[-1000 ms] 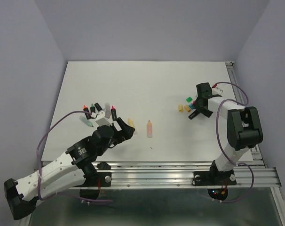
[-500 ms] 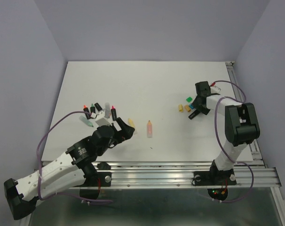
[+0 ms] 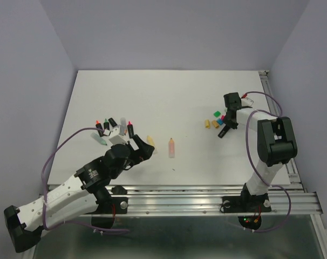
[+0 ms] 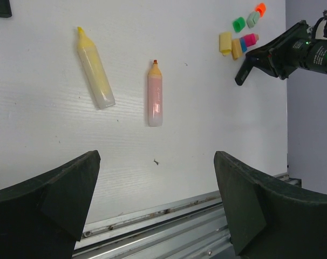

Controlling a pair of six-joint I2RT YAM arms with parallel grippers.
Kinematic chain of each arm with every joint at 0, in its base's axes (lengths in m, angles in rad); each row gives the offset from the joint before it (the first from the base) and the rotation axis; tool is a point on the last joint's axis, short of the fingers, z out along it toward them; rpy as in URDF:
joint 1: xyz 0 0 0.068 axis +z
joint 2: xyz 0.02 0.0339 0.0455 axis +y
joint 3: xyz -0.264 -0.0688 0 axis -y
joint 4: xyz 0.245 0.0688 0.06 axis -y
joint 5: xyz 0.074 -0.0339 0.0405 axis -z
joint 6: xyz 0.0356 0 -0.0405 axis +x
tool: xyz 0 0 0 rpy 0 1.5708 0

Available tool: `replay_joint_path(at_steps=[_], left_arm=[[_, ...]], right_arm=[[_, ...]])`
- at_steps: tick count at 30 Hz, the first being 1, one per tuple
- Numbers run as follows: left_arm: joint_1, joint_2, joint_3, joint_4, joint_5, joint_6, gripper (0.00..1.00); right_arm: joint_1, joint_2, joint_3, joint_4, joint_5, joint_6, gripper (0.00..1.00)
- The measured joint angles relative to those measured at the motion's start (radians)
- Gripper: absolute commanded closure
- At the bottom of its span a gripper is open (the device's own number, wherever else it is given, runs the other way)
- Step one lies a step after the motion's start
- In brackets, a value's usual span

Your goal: Open the pen caps

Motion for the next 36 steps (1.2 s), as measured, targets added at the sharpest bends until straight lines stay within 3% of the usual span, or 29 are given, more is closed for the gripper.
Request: replay_joint_path(at_steps=[8, 13, 17, 24, 36], left_arm=[[0.0, 0.006, -0.002, 0.061, 0.078, 0.059, 0.01], [0.0, 0.079, -0.015, 0.213, 0.179, 0.139, 0.01], [0.0, 0.216, -0.01, 0.358, 0.243, 0.201, 0.01], [0.0, 0.546, 0.126, 0.467, 0.32, 0.273, 0.01], [-0.002, 0.634, 0.159, 0.629, 0.382, 0.282, 0.01]], right_arm=[[-0.004, -0.059, -0.023, -0.007, -0.039, -0.029, 0.88], [0.009, -0.324, -0.148, -0.003, -0.134, -0.068, 0.9], [0.132, -0.468, -0.207, 0.012, -0.238, -0.123, 0.91], [0.473, -0.479, -0.206, 0.076, -0.321, -0.113, 0.92], [0.542, -0.467, -0.205, 0.17, -0.327, 0.018, 0.93]])
